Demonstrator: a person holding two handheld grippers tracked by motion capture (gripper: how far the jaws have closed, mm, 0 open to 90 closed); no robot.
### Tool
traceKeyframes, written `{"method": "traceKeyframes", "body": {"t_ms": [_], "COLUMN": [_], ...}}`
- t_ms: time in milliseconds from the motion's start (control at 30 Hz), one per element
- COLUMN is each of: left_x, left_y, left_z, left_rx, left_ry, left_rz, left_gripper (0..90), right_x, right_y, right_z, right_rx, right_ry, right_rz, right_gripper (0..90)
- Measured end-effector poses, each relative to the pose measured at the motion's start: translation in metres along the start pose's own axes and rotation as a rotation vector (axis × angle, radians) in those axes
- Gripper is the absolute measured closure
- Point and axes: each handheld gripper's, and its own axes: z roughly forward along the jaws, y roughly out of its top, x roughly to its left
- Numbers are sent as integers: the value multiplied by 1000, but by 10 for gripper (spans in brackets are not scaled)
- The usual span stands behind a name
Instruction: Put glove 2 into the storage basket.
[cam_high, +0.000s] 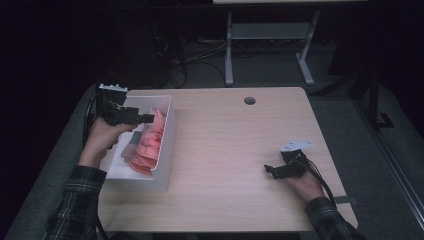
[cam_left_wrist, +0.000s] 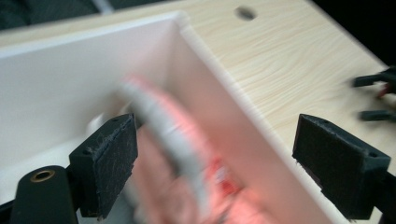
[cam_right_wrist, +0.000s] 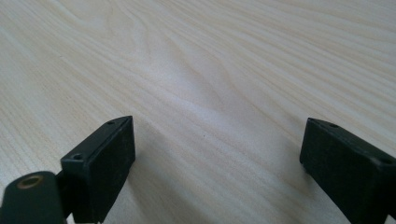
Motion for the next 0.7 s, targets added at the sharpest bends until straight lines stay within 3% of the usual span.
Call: {"method": "traceKeyframes", "body": {"t_ms": [200, 433, 600, 700], "left_x": [-43, -91, -122, -138], "left_y": [15, 20, 13, 6], "left_z": [22, 44, 63, 78], "left_rx": [-5, -32, -51, -32], "left_ry": [-70, -126, -121, -117], "left_rz": [85, 144, 186, 231], "left_gripper": [134, 134, 135, 135], "right_x": [0, 0, 0, 0], "right_y": [0, 0, 0, 0], "right_z": [0, 0, 0, 0], "right_rx": [1, 2, 3, 0], "right_ry": [0, 1, 2, 0], "right_rz": [3, 6, 6, 2], "right_gripper": [97, 97, 97, 97]}}
